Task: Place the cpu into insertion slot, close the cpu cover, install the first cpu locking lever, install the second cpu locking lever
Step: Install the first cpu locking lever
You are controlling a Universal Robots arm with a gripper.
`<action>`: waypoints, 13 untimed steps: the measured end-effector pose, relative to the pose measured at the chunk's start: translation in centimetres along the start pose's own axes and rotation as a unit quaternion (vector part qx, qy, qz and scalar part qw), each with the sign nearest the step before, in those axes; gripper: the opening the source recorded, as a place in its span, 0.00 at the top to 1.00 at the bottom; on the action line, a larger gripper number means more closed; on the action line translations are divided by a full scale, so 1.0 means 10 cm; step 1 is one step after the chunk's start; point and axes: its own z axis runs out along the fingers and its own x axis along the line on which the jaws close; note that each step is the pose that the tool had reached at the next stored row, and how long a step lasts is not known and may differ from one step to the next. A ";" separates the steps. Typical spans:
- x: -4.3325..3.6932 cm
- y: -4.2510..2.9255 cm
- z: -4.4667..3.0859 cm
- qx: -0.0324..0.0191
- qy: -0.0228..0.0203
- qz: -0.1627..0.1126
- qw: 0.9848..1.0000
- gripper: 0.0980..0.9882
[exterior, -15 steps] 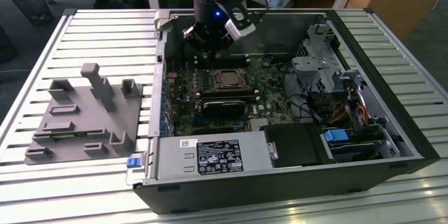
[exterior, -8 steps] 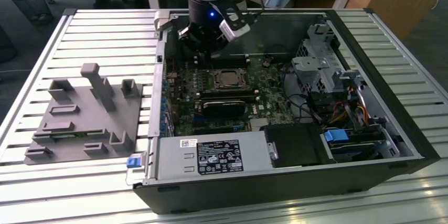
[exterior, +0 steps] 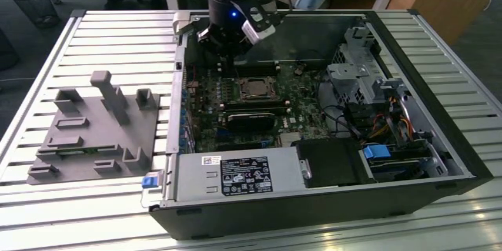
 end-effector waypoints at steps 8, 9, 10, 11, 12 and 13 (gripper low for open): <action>0.003 0.118 0.025 0.000 0.000 0.000 1.000 0.99; -0.001 0.135 0.027 0.000 0.000 0.000 1.000 0.99; -0.009 0.149 0.030 0.000 0.000 0.000 1.000 0.99; -0.025 0.154 0.032 0.000 0.000 0.001 1.000 0.99; -0.046 0.154 0.034 0.000 0.000 0.001 1.000 0.99; -0.070 0.152 0.035 0.000 0.000 0.002 1.000 0.99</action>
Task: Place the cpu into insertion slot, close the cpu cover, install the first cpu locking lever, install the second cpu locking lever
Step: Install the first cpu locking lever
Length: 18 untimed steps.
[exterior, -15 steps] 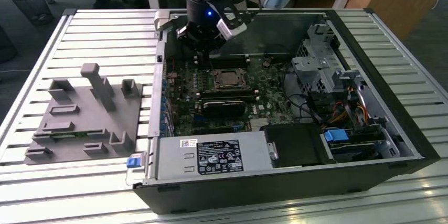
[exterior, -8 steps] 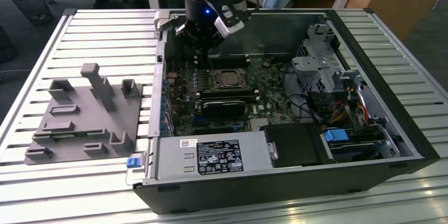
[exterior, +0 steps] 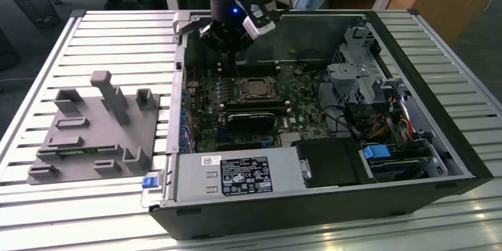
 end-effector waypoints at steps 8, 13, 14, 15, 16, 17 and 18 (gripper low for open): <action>-0.224 -0.021 0.043 0.000 0.000 0.003 1.000 0.99; -0.331 -0.032 0.070 0.000 0.000 0.005 1.000 0.99; -0.332 -0.033 0.071 0.001 0.000 0.005 1.000 0.99; -0.332 -0.033 0.072 0.001 0.000 0.005 1.000 0.99; -0.333 -0.032 0.077 0.001 -0.001 0.005 1.000 0.99; -0.332 -0.033 0.080 -0.002 -0.002 0.005 1.000 0.99; -0.332 -0.033 0.084 -0.006 -0.003 0.005 1.000 0.99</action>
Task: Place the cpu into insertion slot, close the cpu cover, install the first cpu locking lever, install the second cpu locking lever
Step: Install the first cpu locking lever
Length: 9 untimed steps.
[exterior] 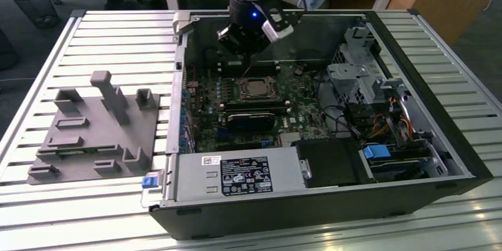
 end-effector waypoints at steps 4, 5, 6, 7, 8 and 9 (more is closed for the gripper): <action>-0.021 -0.002 0.022 -0.015 -0.003 0.002 1.000 0.99; -0.037 -0.003 0.027 -0.015 -0.003 0.003 1.000 0.99; -0.054 -0.004 0.031 -0.015 -0.003 0.004 1.000 0.99; -0.071 -0.003 0.036 -0.015 -0.003 0.005 1.000 0.99; -0.088 -0.002 0.041 -0.015 -0.003 0.007 1.000 0.99; -0.104 -0.002 0.046 -0.015 -0.004 0.008 1.000 0.99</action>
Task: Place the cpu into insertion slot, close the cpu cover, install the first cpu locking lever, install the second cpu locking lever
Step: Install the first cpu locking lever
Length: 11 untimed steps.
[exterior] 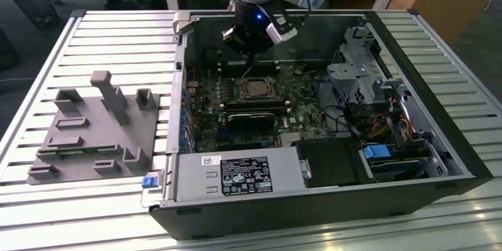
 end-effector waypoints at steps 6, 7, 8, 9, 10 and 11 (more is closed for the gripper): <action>-0.104 -0.007 0.093 0.000 0.000 0.004 1.000 0.99; -0.122 -0.008 0.107 0.000 0.000 0.006 1.000 0.99; -0.136 -0.009 0.117 0.000 0.000 0.007 1.000 0.99; -0.144 -0.009 0.126 0.000 -0.001 0.010 1.000 0.99; -0.150 -0.010 0.134 0.000 -0.001 0.014 1.000 0.99; -0.156 -0.010 0.142 0.000 -0.001 0.018 1.000 0.99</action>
